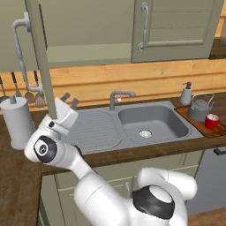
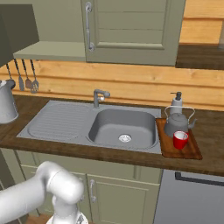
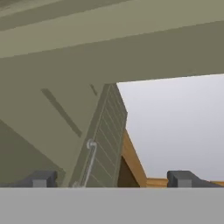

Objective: Pick the kettle from the counter and place it on the tray. Then pick the mug from the cabinet and place it on the tray. Then close the cabinet doors.

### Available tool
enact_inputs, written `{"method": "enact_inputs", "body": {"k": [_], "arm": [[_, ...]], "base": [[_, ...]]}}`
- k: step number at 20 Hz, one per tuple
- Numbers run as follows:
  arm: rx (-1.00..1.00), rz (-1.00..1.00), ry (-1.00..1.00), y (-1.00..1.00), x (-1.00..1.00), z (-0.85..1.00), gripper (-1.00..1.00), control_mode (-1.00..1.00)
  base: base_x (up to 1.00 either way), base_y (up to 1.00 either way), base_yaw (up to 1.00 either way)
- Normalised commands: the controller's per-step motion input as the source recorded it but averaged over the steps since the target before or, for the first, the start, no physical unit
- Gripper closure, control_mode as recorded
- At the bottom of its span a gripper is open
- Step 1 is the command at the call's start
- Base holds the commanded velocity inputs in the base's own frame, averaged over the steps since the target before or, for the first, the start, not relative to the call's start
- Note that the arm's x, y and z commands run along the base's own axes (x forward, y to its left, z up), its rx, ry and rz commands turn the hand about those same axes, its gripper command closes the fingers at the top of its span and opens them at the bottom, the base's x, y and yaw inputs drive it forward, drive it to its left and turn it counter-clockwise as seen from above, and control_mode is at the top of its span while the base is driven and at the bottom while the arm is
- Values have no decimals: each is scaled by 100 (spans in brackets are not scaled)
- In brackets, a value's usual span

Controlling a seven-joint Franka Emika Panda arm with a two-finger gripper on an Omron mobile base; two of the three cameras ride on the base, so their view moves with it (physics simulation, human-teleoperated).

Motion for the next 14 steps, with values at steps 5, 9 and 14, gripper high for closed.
{"method": "enact_inputs", "body": {"k": [5,9,14], "arm": [[-1,-2,10,29,0,0,-100,-100],[0,0,11,23,0,0,-100,-100],[-2,-1,13,25,0,0,-100,-100]], "base": [[0,0,0],[0,0,0],[0,0,0]]}}
